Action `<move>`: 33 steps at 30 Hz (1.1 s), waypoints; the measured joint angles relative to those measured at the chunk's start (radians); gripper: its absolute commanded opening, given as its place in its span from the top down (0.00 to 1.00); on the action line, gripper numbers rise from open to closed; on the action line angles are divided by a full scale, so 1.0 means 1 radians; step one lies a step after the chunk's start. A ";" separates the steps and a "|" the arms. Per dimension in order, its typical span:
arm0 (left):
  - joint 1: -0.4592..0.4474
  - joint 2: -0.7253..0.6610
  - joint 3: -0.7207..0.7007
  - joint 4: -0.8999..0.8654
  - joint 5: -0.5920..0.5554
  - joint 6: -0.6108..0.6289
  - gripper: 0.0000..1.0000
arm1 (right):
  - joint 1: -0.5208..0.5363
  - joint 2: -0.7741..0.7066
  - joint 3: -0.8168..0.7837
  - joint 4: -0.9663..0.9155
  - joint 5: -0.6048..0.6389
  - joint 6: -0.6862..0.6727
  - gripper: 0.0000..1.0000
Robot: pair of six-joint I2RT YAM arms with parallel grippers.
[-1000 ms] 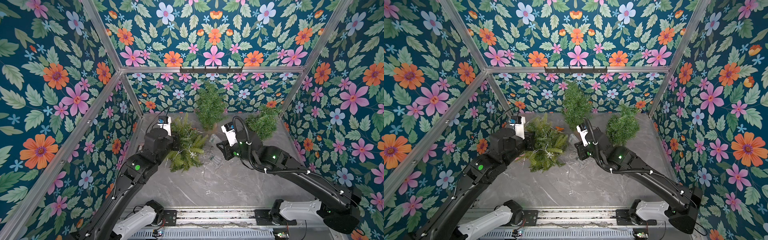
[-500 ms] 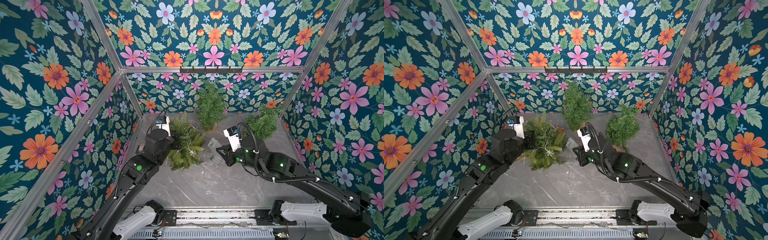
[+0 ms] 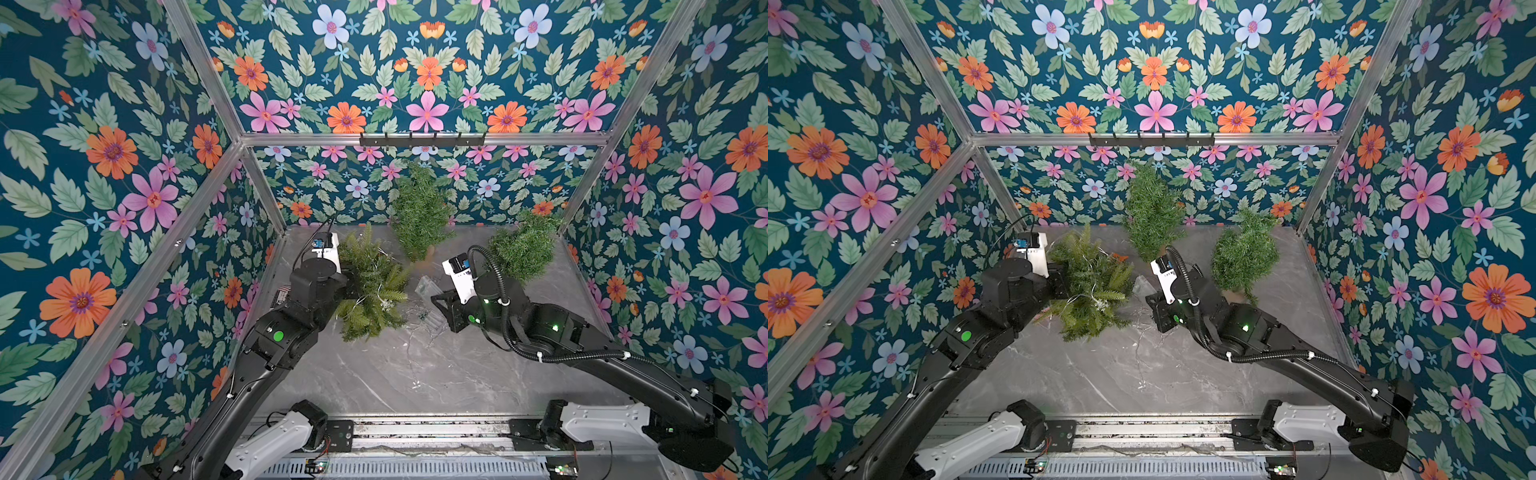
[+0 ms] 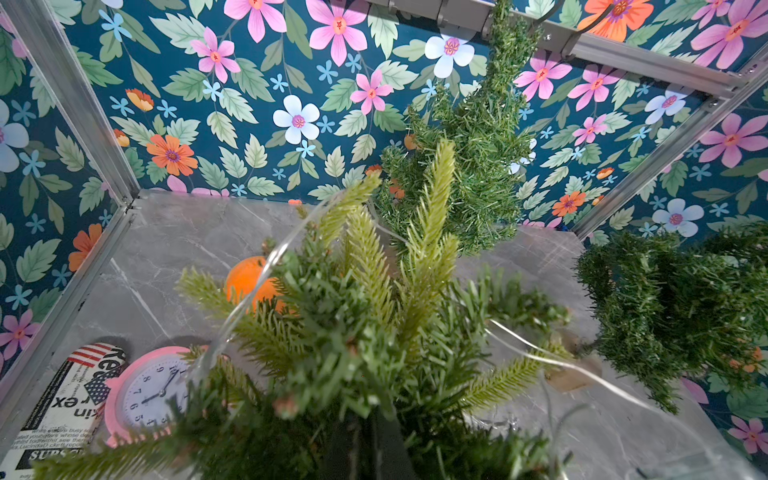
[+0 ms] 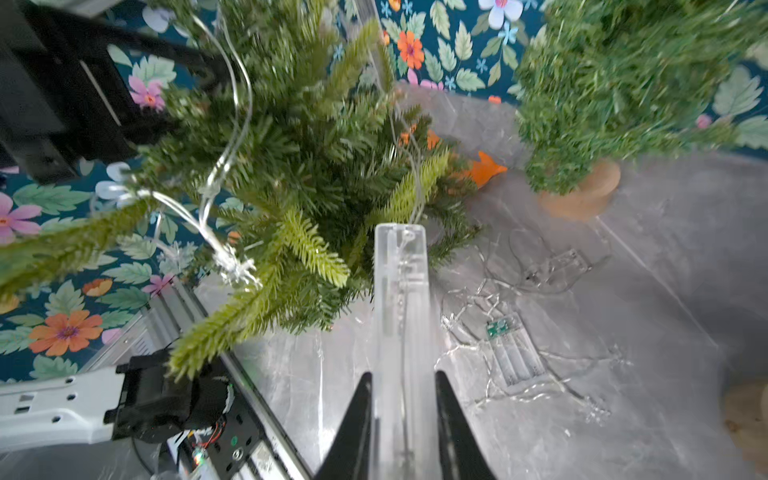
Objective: Wrap string light around the christmas tree
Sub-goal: Wrap the light string around the Christmas tree.
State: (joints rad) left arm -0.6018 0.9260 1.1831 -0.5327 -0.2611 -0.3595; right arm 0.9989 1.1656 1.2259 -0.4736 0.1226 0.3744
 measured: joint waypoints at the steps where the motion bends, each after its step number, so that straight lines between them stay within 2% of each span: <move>1: 0.000 0.001 0.000 0.000 -0.002 0.000 1.00 | 0.007 -0.003 -0.017 0.006 -0.015 0.018 1.00; 14: 0.000 0.018 -0.007 0.036 -0.019 -0.007 1.00 | 0.081 0.063 -0.120 0.147 -0.172 0.192 1.00; 21: 0.000 0.021 -0.011 0.046 -0.026 -0.013 1.00 | 0.113 0.134 -0.127 0.240 -0.206 0.251 1.00; 33: 0.000 0.025 -0.019 0.063 -0.031 -0.026 1.00 | 0.116 0.174 -0.216 0.373 -0.189 0.355 1.00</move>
State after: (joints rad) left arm -0.6022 0.9512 1.1645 -0.4694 -0.2924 -0.3855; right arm 1.1145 1.3396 1.0096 -0.1009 -0.0666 0.7296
